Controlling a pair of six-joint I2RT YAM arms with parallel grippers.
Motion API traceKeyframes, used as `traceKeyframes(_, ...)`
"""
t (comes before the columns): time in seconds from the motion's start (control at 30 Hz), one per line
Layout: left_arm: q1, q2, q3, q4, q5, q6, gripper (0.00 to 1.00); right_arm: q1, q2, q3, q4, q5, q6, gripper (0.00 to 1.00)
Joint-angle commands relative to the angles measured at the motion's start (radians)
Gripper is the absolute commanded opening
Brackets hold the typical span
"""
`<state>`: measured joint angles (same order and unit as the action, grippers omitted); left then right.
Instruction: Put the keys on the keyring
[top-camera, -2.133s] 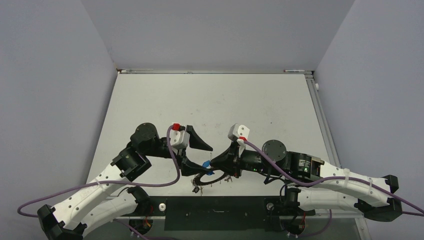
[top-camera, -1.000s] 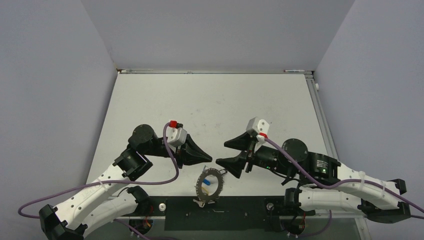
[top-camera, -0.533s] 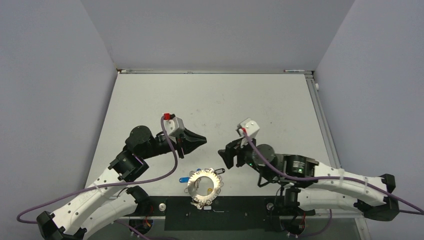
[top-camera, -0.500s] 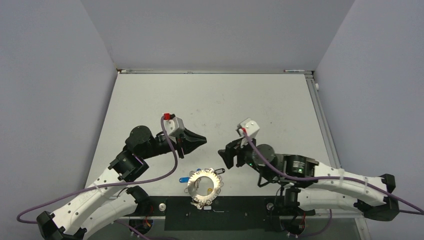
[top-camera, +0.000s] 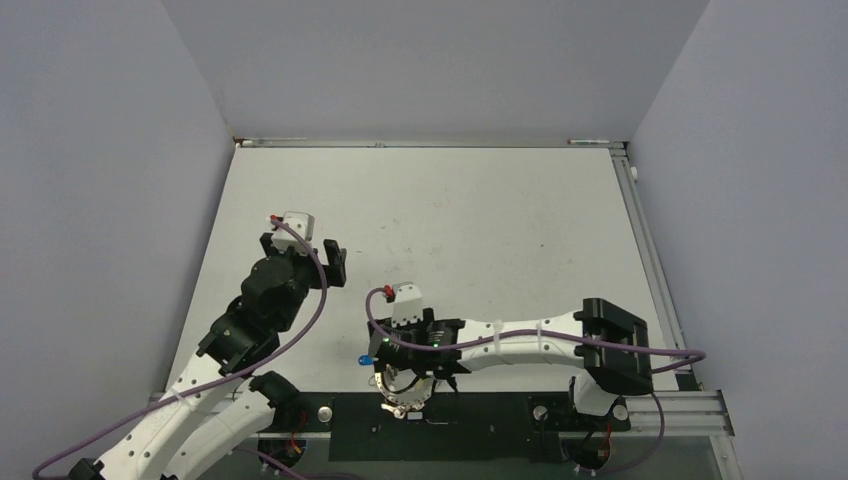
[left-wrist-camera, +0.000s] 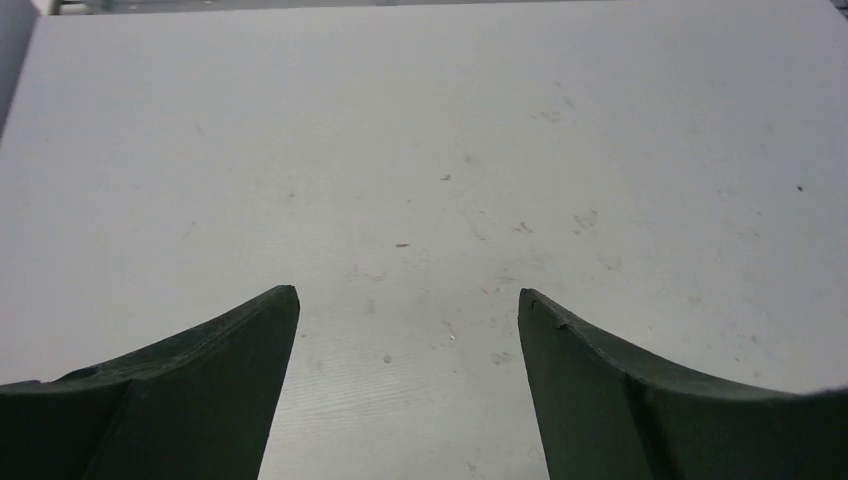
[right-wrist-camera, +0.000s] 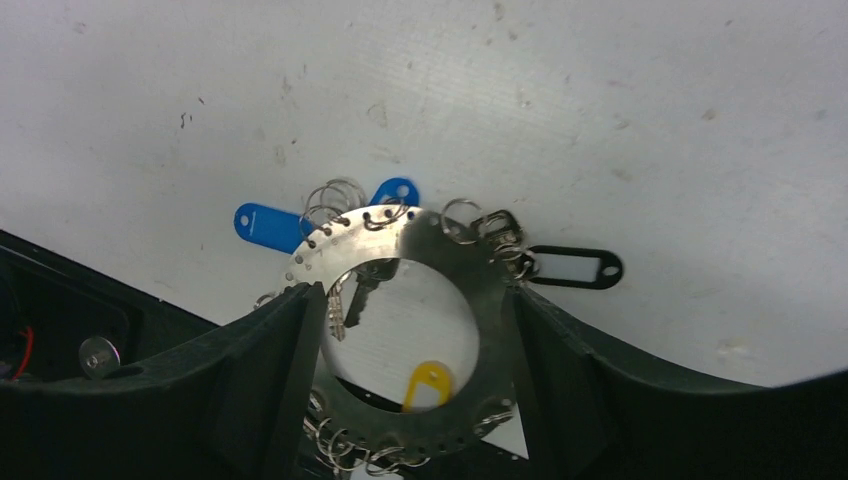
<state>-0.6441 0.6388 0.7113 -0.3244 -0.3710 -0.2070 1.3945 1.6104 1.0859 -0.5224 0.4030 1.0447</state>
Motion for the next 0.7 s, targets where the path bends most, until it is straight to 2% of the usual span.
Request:
traceKeyframes(0.0,0.057,-0.052,-0.008,-0.007,-0.207,-0.029,0.8,0.043,0.096,0.145,-0.061,0.002,0.174,0.77)
traceKeyframes(0.23,0.063,-0.149,-0.032,0.0,-0.242,-0.019,0.83,0.066,0.263,0.273,-0.094,-0.003,0.335,0.79)
traceKeyframes(0.43,0.06,-0.209,-0.04,-0.001,-0.231,-0.016,0.84,0.068,0.49,0.546,-0.387,0.003,0.377,0.79)
traceKeyframes(0.67,0.033,-0.25,-0.042,0.001,-0.243,-0.002,0.84,0.085,0.548,0.639,-0.513,0.036,0.436,0.75)
